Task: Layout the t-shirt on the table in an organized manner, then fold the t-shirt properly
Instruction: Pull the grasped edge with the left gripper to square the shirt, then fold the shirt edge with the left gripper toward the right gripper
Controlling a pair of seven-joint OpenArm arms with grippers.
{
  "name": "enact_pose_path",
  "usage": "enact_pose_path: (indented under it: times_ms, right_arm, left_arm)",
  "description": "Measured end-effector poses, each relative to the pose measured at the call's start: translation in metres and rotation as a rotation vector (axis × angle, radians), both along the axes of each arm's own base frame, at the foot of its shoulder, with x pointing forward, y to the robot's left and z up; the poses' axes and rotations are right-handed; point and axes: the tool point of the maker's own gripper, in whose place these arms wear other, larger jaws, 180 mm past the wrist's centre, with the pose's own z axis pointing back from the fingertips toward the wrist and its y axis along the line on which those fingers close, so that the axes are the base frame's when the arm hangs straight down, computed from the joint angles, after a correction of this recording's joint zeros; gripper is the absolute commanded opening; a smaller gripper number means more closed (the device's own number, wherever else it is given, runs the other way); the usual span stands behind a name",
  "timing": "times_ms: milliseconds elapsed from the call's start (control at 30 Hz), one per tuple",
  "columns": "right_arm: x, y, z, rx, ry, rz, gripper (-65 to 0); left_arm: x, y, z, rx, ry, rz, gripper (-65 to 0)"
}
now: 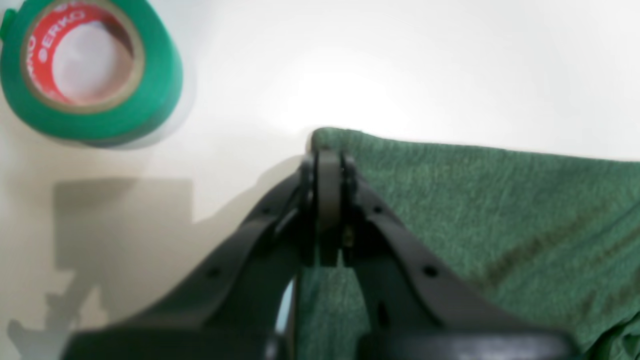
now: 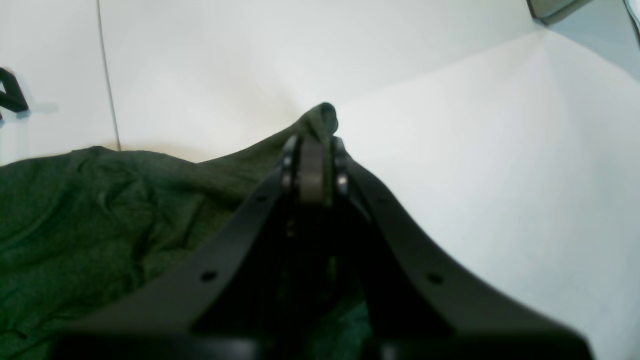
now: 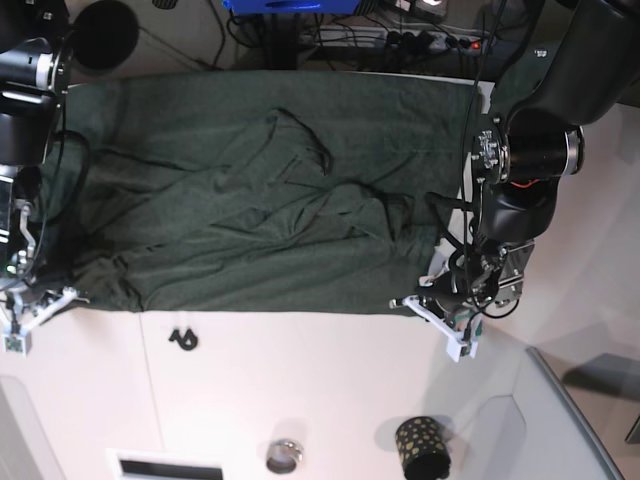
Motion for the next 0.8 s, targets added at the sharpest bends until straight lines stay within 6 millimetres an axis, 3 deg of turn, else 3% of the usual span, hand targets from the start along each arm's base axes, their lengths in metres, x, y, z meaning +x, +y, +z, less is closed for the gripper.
enact_pose_path:
  times_ms: [200,467,633,800]
  right_arm:
    - [0.0,0.0,0.0,0.0,-0.001,0.0,-65.0]
    - [0.018,-0.001,0.016,-0.002,-0.056,0.001,-65.0]
    - [0.026,-0.001,0.025,-0.004,-0.072,0.002,-65.0]
    - [0.035,-0.003,0.03,-0.004,-0.083,0.001,-65.0]
  left_arm:
    - [0.005,0.001,0.007,0.028,-0.012,-0.018,-65.0]
    - [0.039,0.003,0.055,0.057,-0.127,-0.04,-65.0]
    - [0.038,0.007,0.058,0.068,-0.107,-0.049,-65.0]
    - [0.043,0.016,0.079,0.104,-0.146,-0.06,-65.0]
